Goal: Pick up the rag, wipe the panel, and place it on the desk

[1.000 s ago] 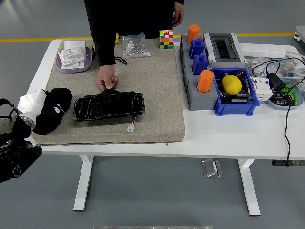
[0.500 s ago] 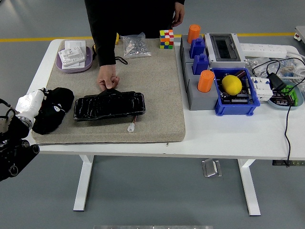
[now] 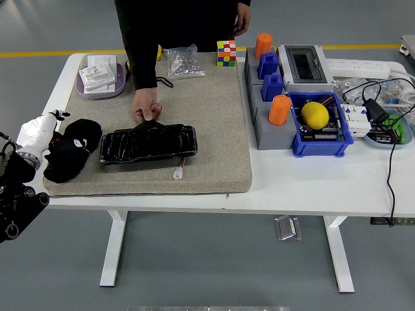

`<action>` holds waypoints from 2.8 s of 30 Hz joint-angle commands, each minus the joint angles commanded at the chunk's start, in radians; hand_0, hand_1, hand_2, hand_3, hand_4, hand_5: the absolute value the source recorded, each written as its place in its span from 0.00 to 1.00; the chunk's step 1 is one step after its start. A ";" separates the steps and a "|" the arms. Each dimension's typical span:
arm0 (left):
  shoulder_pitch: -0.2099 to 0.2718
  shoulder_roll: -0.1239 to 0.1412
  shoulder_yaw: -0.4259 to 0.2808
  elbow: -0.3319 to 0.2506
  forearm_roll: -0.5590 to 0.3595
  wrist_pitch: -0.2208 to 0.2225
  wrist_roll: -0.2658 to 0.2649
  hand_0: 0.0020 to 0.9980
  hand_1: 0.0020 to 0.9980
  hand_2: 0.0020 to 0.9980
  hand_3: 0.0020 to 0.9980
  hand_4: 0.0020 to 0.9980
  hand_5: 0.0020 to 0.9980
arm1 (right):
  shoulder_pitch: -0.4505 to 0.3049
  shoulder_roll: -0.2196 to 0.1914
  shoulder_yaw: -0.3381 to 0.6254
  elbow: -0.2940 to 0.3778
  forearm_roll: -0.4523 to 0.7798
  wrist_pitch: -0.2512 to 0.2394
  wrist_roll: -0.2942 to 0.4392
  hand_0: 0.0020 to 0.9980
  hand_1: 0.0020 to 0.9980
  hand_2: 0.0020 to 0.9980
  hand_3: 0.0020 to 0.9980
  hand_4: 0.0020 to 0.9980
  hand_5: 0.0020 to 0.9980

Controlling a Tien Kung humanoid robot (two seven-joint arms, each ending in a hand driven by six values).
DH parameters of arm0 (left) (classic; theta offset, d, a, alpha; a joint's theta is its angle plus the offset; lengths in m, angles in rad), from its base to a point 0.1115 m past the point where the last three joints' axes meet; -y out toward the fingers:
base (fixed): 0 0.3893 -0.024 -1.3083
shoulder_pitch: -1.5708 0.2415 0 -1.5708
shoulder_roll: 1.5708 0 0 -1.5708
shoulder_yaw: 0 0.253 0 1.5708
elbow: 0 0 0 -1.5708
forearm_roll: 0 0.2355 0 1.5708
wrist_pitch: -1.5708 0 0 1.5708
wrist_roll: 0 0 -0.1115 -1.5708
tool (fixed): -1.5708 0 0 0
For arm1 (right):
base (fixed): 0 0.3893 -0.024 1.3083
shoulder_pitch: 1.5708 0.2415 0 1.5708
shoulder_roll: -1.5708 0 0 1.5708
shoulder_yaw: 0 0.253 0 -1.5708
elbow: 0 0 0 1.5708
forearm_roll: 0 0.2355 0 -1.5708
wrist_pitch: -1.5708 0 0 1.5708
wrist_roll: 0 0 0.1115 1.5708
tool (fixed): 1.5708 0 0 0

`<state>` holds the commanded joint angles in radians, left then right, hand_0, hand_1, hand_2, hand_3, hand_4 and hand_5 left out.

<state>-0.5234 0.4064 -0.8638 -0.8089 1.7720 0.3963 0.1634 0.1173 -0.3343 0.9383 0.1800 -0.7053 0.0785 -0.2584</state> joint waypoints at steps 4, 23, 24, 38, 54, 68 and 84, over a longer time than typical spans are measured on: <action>0.015 0.013 -0.035 -0.039 0.004 0.005 -0.005 0.48 0.76 0.81 0.81 0.98 0.58 | -0.003 0.001 0.002 0.000 -0.002 0.000 0.000 0.72 0.63 0.68 0.58 0.97 0.55; 0.106 0.032 -0.177 -0.218 -0.235 0.088 -0.144 0.43 0.66 0.72 0.74 0.90 0.55 | -0.012 0.008 0.012 0.000 -0.015 -0.003 0.000 0.72 0.63 0.68 0.58 0.97 0.55; 0.111 0.035 -0.184 -0.233 -0.269 0.091 -0.164 0.43 0.66 0.72 0.74 0.90 0.55 | -0.012 0.009 0.011 0.000 -0.015 -0.003 0.000 0.72 0.63 0.68 0.58 0.97 0.55; 0.158 0.034 -0.232 -0.311 -0.740 0.030 -0.376 0.43 0.65 0.70 0.67 0.80 0.49 | -0.008 0.010 0.008 0.000 -0.013 -0.004 0.003 0.72 0.63 0.68 0.58 0.97 0.55; 0.223 0.047 -0.285 -0.405 -1.044 -0.082 -0.418 0.42 0.61 0.59 0.56 0.76 0.38 | -0.009 0.010 0.009 0.000 -0.007 -0.006 0.007 0.72 0.64 0.68 0.58 0.97 0.55; 0.250 0.048 -0.315 -0.423 -1.077 -0.120 -0.422 0.42 0.61 0.60 0.57 0.77 0.40 | -0.006 0.019 0.017 0.000 -0.015 -0.012 0.010 0.73 0.64 0.68 0.58 0.97 0.55; 0.267 0.063 -0.337 -0.409 -1.071 -0.127 -0.426 0.42 0.60 0.58 0.55 0.76 0.37 | 0.000 0.025 0.013 0.000 -0.021 -0.014 0.009 0.73 0.64 0.68 0.59 0.97 0.55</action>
<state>-0.2562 0.4698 -1.2006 -1.2174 0.7010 0.2691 -0.2629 0.1176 -0.3090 0.9514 0.1800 -0.7264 0.0645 -0.2490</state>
